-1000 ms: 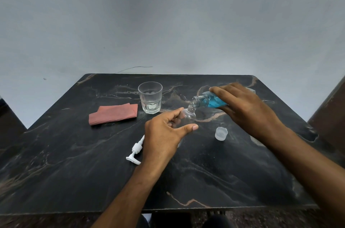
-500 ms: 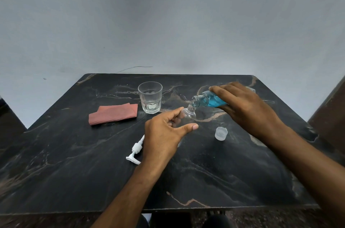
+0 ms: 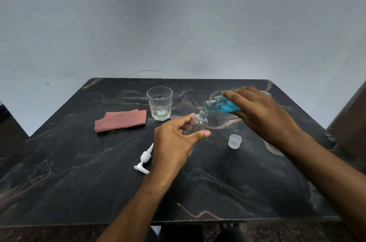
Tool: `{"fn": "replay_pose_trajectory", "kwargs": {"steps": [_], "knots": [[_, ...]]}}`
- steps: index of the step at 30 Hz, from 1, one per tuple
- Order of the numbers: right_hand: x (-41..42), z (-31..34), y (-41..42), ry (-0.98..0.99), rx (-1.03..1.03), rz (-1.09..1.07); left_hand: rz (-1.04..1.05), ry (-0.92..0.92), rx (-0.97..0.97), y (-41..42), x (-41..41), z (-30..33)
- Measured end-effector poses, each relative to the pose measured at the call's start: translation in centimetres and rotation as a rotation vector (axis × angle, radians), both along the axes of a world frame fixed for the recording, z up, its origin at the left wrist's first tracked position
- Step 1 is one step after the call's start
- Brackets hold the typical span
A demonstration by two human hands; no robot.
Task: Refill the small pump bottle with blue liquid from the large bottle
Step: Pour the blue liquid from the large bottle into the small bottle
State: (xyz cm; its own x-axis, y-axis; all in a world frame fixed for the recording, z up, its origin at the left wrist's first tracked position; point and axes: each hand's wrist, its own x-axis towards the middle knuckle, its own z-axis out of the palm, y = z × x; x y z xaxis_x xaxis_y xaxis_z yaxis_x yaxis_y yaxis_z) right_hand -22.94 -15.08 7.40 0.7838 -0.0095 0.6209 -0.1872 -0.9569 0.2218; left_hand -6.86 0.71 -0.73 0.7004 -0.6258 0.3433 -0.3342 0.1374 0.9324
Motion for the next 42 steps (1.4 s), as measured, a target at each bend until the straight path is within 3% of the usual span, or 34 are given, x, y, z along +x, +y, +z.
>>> {"fn": "replay_pose_trajectory", "kwargs": {"steps": [42], "knots": [[-0.11,0.68,0.56,0.030,-0.031,-0.014,-0.003,0.055,0.004,0.26,-0.13,0.46]]}}
